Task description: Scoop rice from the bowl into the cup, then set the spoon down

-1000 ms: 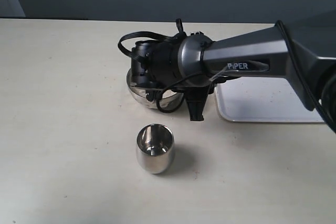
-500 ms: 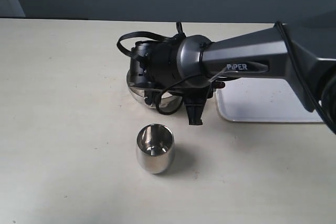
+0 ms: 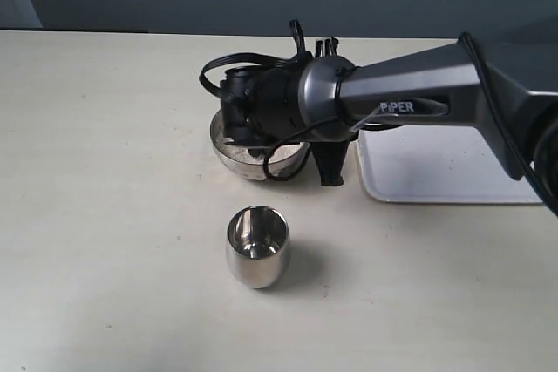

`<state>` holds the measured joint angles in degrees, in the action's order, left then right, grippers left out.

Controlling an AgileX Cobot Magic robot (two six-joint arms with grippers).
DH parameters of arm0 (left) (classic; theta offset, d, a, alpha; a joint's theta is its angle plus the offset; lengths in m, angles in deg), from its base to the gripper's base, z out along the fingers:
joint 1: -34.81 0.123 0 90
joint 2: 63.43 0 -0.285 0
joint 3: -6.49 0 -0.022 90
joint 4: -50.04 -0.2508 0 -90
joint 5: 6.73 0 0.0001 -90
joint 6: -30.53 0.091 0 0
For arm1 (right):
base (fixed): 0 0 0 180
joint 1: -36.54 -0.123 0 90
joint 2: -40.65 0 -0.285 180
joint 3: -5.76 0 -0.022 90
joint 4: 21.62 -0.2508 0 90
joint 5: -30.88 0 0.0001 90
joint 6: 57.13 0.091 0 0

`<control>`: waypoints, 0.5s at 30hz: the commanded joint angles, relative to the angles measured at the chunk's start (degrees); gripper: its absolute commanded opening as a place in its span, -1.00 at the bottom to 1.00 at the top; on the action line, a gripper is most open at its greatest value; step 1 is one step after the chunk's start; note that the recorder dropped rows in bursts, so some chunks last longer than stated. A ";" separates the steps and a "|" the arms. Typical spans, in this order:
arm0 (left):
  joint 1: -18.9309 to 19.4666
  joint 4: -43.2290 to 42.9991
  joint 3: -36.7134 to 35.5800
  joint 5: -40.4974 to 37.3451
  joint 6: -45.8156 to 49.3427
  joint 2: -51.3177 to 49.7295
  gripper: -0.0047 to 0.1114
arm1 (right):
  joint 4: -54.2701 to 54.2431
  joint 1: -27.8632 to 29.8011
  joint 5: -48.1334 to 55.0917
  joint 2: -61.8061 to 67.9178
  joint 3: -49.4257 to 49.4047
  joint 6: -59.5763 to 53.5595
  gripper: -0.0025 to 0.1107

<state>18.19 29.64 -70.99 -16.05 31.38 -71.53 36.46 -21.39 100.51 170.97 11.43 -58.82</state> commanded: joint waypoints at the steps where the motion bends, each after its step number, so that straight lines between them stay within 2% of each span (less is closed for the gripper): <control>1: -0.03 -0.01 0.26 0.32 -0.40 0.31 -0.91 | 1.20 1.45 0.33 0.07 0.25 0.10 -0.97; 8: -0.03 -0.01 0.26 0.32 -0.40 0.31 -0.91 | 1.62 2.51 0.33 0.07 0.25 -2.78 -0.97; 15: -0.03 -0.01 0.26 0.32 -0.40 0.31 -0.91 | 9.35 2.37 0.33 3.05 0.25 -3.93 -0.97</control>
<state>18.19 29.64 -70.99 -16.05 31.38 -71.53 43.22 -19.22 100.61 173.30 11.43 -62.10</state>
